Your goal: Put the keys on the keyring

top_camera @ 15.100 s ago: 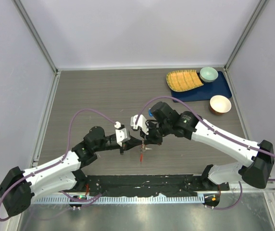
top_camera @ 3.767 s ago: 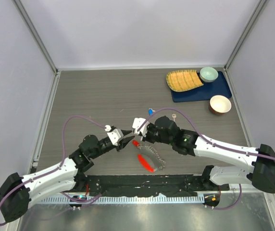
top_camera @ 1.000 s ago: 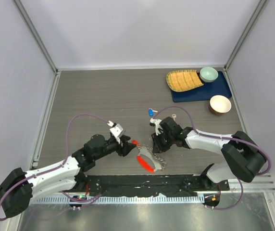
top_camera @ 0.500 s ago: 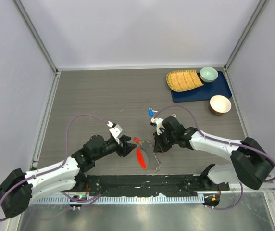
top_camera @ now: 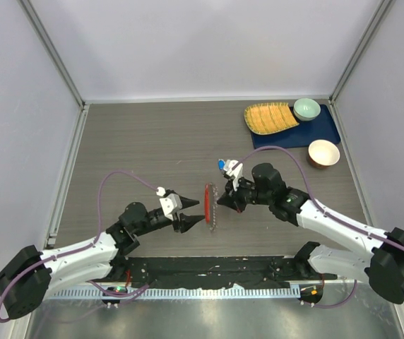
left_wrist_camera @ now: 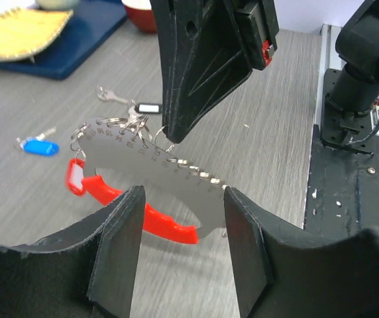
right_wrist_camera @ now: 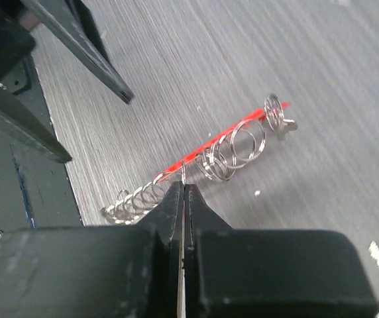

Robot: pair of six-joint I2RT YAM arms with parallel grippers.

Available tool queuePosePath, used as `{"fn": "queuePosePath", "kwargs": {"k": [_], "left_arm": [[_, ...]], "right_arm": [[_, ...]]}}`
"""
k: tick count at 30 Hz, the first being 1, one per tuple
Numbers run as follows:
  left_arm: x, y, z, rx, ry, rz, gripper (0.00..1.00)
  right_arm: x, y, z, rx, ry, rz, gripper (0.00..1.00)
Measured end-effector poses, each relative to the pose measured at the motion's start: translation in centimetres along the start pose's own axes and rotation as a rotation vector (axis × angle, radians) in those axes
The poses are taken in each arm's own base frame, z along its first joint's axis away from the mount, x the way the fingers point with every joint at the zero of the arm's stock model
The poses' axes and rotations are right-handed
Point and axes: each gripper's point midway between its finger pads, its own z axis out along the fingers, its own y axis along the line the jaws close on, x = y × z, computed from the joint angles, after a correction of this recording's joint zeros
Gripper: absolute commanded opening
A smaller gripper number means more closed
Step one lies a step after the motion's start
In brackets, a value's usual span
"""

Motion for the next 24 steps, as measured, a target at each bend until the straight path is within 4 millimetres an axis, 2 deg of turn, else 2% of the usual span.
{"fn": "queuePosePath", "kwargs": {"k": [6,10,16,20,24], "left_arm": [[-1.6,0.1,0.3,0.019,-0.051,0.098,0.50],[-3.2,0.2,0.8,0.022,-0.088,0.137,0.48],[-5.2,0.4,1.4,0.020,-0.126,0.160,0.42],[-5.5,0.5,1.6,0.019,-0.127,0.167,0.38],[-5.4,0.8,1.7,0.007,-0.114,0.174,0.38]], "right_arm": [[-4.1,1.0,-0.9,-0.053,-0.156,-0.158,0.01],[-5.9,1.6,-1.0,-0.084,-0.229,-0.230,0.01],[-6.9,2.0,-0.5,-0.124,-0.276,-0.293,0.01],[-7.3,2.4,-0.5,-0.146,-0.306,-0.313,0.01],[-7.5,2.8,-0.5,-0.164,-0.325,-0.328,0.01]]}}
